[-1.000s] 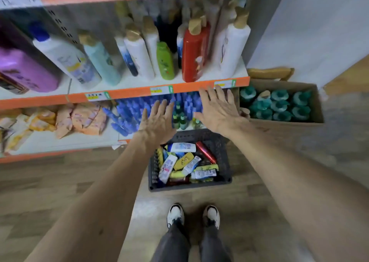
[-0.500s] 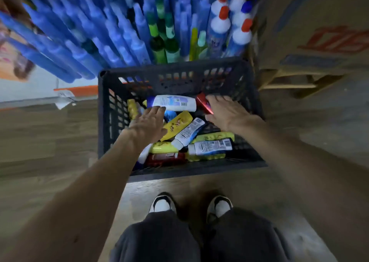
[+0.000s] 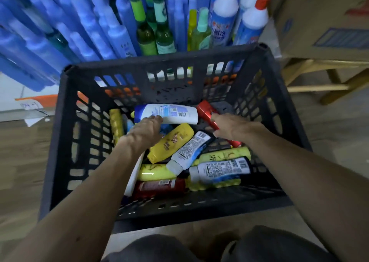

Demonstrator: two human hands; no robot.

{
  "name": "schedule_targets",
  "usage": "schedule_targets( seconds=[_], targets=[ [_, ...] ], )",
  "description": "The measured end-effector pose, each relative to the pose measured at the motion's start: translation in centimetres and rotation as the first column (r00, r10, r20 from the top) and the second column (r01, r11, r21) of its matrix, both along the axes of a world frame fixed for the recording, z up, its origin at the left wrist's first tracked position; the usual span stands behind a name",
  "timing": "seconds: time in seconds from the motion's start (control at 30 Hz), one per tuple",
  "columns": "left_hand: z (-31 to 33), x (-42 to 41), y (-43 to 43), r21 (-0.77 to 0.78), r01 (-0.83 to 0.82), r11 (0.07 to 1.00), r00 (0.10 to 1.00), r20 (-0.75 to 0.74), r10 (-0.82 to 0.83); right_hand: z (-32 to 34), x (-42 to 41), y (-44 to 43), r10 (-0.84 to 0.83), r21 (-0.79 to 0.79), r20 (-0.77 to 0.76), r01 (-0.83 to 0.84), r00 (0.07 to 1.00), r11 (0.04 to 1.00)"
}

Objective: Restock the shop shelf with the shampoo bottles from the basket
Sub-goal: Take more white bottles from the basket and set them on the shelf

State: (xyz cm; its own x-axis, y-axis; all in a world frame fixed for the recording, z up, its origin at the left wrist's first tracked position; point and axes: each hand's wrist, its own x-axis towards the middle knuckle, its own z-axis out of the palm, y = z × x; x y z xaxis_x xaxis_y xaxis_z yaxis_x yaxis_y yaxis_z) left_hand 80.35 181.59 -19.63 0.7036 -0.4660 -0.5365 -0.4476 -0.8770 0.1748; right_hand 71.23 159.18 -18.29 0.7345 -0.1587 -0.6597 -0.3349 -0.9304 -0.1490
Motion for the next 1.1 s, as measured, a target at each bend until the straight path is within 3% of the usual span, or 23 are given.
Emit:
schedule_targets(
  seconds=[0.17, 0.3, 0.57, 0.67, 0.73, 0.8, 0.97, 1.1],
  targets=[
    [0.2, -1.4, -0.2, -0.001, 0.038, 0.999, 0.999, -0.035, -0.038, -0.8, 0.1, 1.1, 0.040, 0.012, 0.002, -0.040, 0.999, 0.999],
    [-0.5, -0.1, 0.4, -0.054, -0.034, 0.998, 0.999, 0.010, 0.035, -1.8, 0.4, 1.7, 0.079, 0.031, 0.040, -0.080, 0.996, 0.996],
    [-1.1, 0.8, 0.7, -0.051, -0.057, 0.997, 0.958, 0.277, 0.069, -2.8, -0.4, 2.4, 0.203, 0.114, 0.024, -0.204, 0.979, 0.972],
    [-1.6, 1.0, 0.9, -0.066, -0.181, 0.981, 0.927, 0.323, 0.192, -3.4, 0.0, 2.6, 0.232, 0.122, 0.054, -0.237, 0.971, 0.964],
    [-1.8, 0.7, 1.6, -0.098, -0.399, 0.912, 0.877, 0.249, 0.411, -3.7, 0.2, 2.8, 0.244, 0.116, 0.059, -0.249, 0.968, 0.961],
    [-2.0, 0.5, 2.3, -0.011, -0.523, 0.852, 0.845, 0.123, 0.520, -4.0, 0.3, 3.2, 0.257, 0.102, 0.043, -0.260, 0.965, 0.960],
    [-3.1, 1.3, 3.1, 0.210, -0.446, 0.870, 0.891, 0.010, 0.454, -5.0, 0.5, 3.9, 0.331, 0.074, 0.006, -0.331, 0.943, 0.941],
    [-3.0, 1.5, 4.1, 0.199, -0.415, 0.888, 0.881, -0.155, 0.447, -4.8, 0.6, 4.3, 0.438, 0.039, -0.088, -0.436, 0.895, 0.899]
  ],
)
